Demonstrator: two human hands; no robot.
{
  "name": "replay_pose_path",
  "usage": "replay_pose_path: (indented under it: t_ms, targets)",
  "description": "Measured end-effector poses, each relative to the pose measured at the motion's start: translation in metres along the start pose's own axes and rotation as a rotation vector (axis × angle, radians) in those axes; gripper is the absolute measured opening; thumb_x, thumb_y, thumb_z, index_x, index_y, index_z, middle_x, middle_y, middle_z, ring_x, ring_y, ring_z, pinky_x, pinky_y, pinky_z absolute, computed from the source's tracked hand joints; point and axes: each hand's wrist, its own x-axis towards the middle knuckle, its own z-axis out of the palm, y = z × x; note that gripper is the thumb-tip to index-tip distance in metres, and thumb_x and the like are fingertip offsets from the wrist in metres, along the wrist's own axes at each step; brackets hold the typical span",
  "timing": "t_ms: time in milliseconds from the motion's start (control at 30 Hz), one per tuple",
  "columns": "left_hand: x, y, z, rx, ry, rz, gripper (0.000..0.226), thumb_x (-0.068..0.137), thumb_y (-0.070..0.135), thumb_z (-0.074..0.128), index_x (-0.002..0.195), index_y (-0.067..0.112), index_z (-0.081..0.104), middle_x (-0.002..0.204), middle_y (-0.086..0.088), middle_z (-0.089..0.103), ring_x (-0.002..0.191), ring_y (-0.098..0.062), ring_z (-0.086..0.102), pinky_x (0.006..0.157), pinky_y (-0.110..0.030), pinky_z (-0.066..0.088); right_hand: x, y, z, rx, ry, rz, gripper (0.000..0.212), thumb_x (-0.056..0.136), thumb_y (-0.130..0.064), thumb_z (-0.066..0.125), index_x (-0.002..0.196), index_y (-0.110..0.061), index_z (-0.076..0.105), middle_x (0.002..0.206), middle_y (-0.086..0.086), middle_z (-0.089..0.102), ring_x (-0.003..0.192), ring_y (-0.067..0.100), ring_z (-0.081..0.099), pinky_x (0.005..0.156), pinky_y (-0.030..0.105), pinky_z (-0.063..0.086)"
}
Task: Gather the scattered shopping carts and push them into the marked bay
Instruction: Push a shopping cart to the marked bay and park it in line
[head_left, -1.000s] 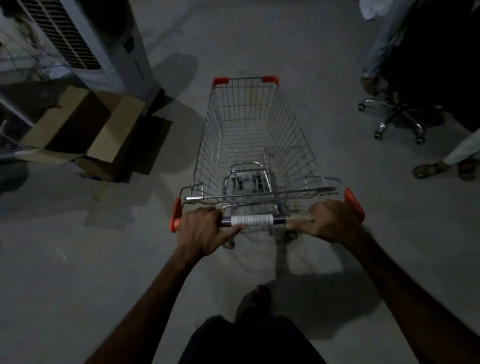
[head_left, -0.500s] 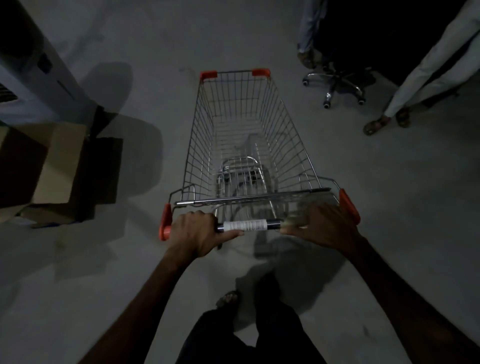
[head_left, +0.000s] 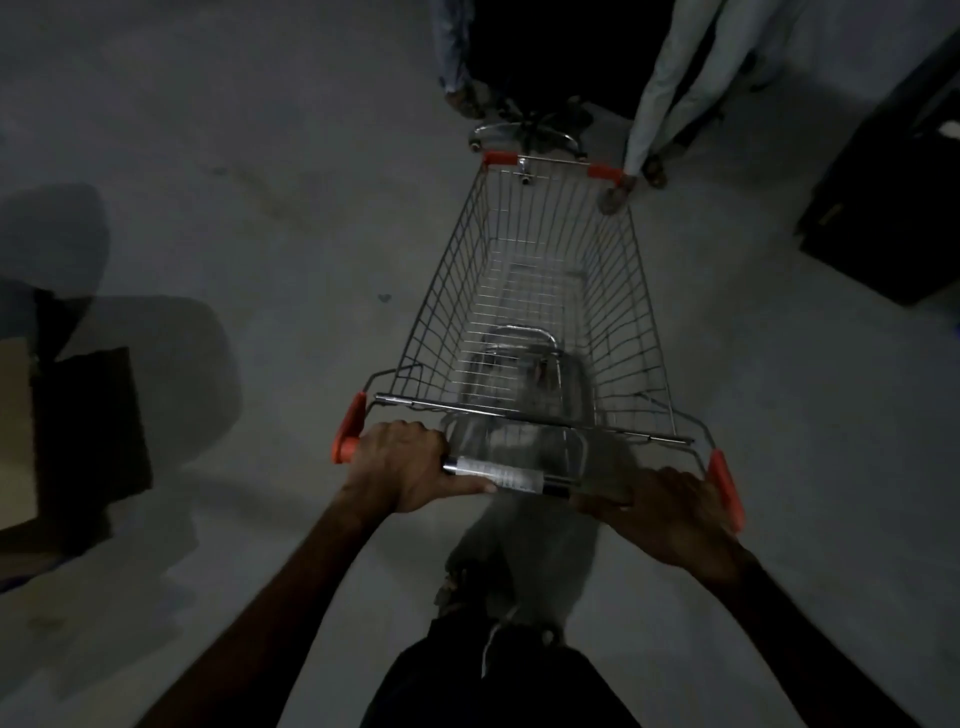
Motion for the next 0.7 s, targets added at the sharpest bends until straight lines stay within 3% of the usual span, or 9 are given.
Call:
replay_pose_path:
  t_ms: [67,100,167,233,333,533,633,700]
  targets:
    - [0.004,0.03,-0.005,0.002,-0.04,0.058,0.095,0.06,0.113,0.007,0.071,0.03,0.053,0.073,0.008,0.056,0.075,-0.018,0.062,0.081,-0.036,0.052,-0.027,0.025,0.008,-0.012,0.136,0.003,0.084,0.078,-0.104,0.019,0.077,-0.034,0.066,0.078,-0.005,0.073,0.087,0.022,0.077,0.087,0.04,0.047]
    - [0.007,0.045,-0.007,0.006,-0.055,0.084,0.093,0.062,0.113,0.011,0.07,0.03,0.052,0.072,0.008,0.055,0.073,-0.018,0.06,0.08,-0.037,0.052,-0.042,0.035,0.01,-0.042,0.125,0.049,0.086,0.077,-0.105,0.013,0.069,-0.033,0.06,0.08,-0.006,0.075,0.086,0.019,0.077,0.088,0.037,0.047]
    - [0.01,0.078,-0.009,0.02,-0.073,0.144,0.087,0.067,0.112,0.02,0.067,0.03,0.049,0.069,0.009,0.053,0.072,-0.017,0.058,0.08,-0.037,0.052,-0.072,0.055,0.014,-0.034,-0.022,0.179,0.084,0.075,-0.106,0.012,0.066,-0.033,0.052,0.09,-0.011,0.077,0.096,0.01,0.075,0.103,0.038,0.042]
    - [0.011,0.111,-0.011,0.024,-0.093,0.208,0.082,0.07,0.11,0.024,0.068,0.03,0.047,0.069,0.01,0.054,0.073,-0.015,0.061,0.081,-0.037,0.053,-0.1,0.074,0.022,0.014,-0.051,0.291,0.089,0.068,-0.11,0.014,0.066,-0.033,0.056,0.091,-0.013,0.076,0.101,0.009,0.073,0.121,0.049,0.022]
    - [0.011,0.159,-0.012,0.01,-0.134,0.299,0.079,0.069,0.108,0.025,0.07,0.032,0.048,0.072,0.01,0.056,0.077,-0.016,0.063,0.083,-0.038,0.053,-0.149,0.103,0.041,0.101,-0.064,0.446,0.093,0.06,-0.114,0.012,0.067,-0.035,0.059,0.097,-0.012,0.077,0.106,0.011,0.072,0.126,0.057,0.006]
    - [-0.003,0.258,-0.017,0.114,-0.124,0.485,0.082,0.071,0.106,0.027,0.07,0.03,0.059,0.069,0.012,0.059,0.08,-0.013,0.067,0.091,-0.037,0.054,-0.253,0.138,0.066,0.223,-0.061,0.609,0.092,0.074,-0.105,0.029,0.101,-0.031,0.077,0.108,-0.004,0.078,0.111,0.019,0.072,0.116,0.046,0.033]
    - [-0.021,0.312,-0.02,0.144,-0.117,0.599,0.111,0.062,0.109,0.012,0.107,0.028,0.074,0.095,0.007,0.076,0.093,-0.015,0.073,0.092,-0.035,0.053,-0.304,0.155,0.081,0.273,-0.046,0.683,0.09,0.075,-0.104,0.031,0.102,-0.031,0.077,0.107,-0.005,0.078,0.109,0.017,0.072,0.113,0.045,0.038]
    - [-0.032,0.347,-0.02,0.135,-0.093,0.659,0.105,0.069,0.106,0.024,0.122,0.031,0.073,0.099,0.007,0.078,0.095,-0.014,0.074,0.092,-0.034,0.052,-0.336,0.166,0.092,0.284,-0.037,0.725,0.09,0.076,-0.104,0.03,0.1,-0.031,0.076,0.105,-0.006,0.078,0.106,0.016,0.072,0.111,0.045,0.04]
